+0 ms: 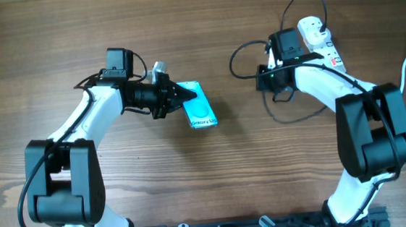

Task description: Plug charger to phone and switch on socket

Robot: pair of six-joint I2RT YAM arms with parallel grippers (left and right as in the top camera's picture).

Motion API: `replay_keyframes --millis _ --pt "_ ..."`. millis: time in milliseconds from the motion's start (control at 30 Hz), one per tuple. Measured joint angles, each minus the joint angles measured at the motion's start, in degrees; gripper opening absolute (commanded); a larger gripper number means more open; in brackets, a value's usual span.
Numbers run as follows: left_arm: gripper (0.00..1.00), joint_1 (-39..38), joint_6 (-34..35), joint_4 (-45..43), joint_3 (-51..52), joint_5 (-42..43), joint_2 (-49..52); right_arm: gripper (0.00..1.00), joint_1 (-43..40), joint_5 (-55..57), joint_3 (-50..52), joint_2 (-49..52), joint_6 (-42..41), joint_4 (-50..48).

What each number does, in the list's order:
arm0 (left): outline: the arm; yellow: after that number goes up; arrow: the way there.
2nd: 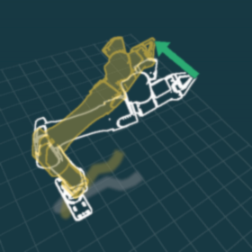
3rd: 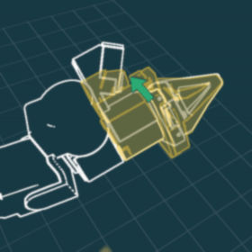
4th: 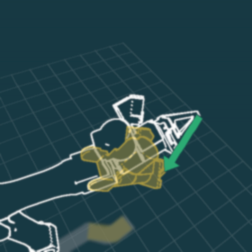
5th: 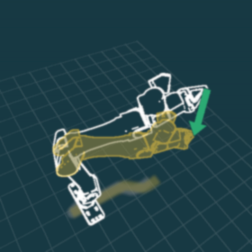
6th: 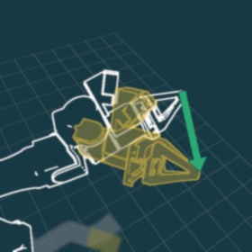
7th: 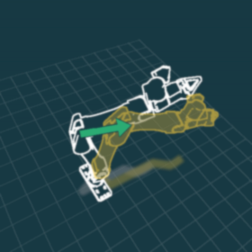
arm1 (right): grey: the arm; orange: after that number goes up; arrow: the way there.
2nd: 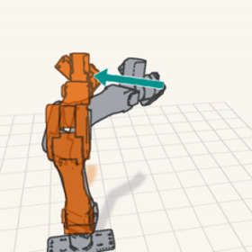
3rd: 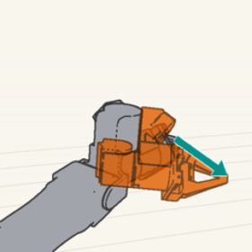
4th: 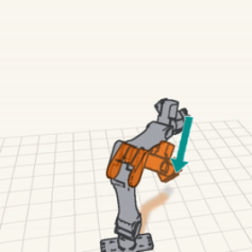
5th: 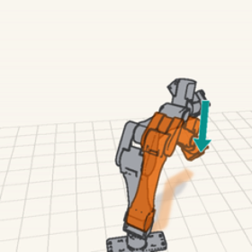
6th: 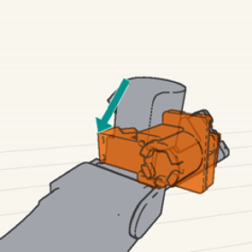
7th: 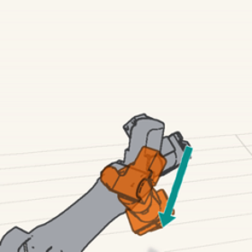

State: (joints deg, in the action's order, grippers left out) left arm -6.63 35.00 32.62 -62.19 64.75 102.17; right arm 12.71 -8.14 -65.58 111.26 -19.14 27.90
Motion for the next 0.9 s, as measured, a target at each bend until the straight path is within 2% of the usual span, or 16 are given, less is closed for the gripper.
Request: replay_keyframes --millis 33,67,100,233,300,367,400,567,900 --pt "0.04 0.00 0.00 0.00 0.00 0.00 0.00 0.30 0.90 -1.38 0.02 -0.31 0.13 2.16" --pt "0.04 0.00 0.00 0.00 0.00 0.00 0.00 0.43 1.79 -2.60 0.13 -0.52 0.57 3.02" --pt "0.04 0.00 0.00 0.02 0.00 0.00 0.00 0.46 2.60 -3.34 0.24 -0.68 0.72 2.99" --pt "0.04 0.00 0.00 0.02 0.00 0.00 0.00 0.67 4.04 -4.24 0.76 -1.14 0.81 -0.13" --pt "0.04 0.00 0.00 0.00 0.00 -0.02 0.00 0.82 4.70 -2.95 0.94 -1.25 0.94 -2.03" --pt "0.04 0.00 0.00 0.02 0.00 0.00 0.00 0.90 4.96 -2.01 0.92 -1.25 1.25 -3.08" --pt "0.04 0.00 0.00 0.02 0.00 0.00 0.00 0.98 5.09 -0.96 0.87 -1.25 1.25 -3.65" --pt "0.04 0.00 0.00 0.02 0.00 0.00 0.00 1.00 5.09 3.48 0.94 -1.22 1.92 -5.05" --pt "0.04 0.00 0.00 0.00 0.00 0.00 0.00 0.82 5.09 6.80 3.32 -1.77 2.97 -6.67"
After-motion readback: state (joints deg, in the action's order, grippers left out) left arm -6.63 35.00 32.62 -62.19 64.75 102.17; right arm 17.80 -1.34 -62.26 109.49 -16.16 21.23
